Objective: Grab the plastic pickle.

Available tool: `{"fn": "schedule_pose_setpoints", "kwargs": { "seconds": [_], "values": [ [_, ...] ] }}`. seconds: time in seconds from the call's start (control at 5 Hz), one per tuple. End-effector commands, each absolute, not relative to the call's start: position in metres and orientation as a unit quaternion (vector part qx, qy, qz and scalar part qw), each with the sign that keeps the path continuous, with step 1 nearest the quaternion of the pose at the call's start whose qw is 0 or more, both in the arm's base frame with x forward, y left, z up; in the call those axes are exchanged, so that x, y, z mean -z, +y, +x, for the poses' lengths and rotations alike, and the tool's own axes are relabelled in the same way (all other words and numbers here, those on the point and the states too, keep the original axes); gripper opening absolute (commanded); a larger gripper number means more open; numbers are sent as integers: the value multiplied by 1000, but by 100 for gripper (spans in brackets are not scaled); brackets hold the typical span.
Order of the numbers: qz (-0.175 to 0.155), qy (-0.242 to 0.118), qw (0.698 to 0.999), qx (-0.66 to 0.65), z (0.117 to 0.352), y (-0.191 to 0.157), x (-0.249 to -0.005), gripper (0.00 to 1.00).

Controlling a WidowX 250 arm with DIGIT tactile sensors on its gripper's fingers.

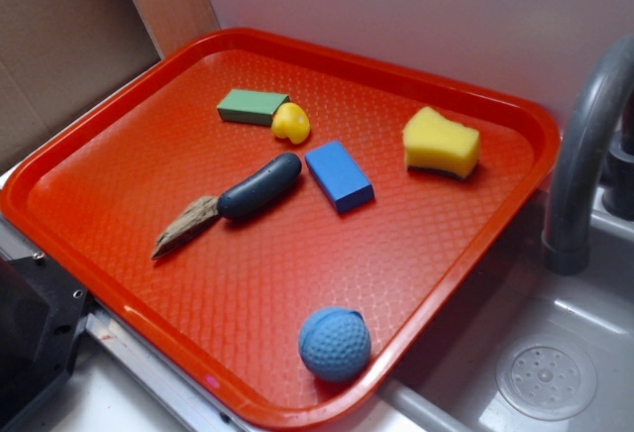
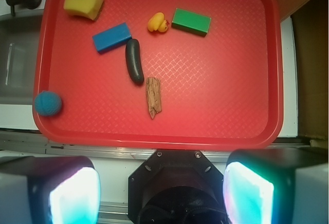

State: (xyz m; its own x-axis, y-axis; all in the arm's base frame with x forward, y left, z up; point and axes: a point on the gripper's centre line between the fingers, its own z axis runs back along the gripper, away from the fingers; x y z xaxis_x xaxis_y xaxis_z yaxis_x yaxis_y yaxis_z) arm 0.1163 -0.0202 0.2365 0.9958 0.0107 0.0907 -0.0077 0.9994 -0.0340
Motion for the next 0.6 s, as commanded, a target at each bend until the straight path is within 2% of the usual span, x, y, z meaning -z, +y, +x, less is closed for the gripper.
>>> {"fn": "schedule_pose_setpoints", "kwargs": {
  "seconds": [0.0,0.2,0.4],
  "values": [
    [-17,-46,999,-5,116,-20,-236,100],
    [-2,-55,998,16,146,-53,-186,100],
    [16,-67,996,51,162,-85,-136,100]
  ]
}}
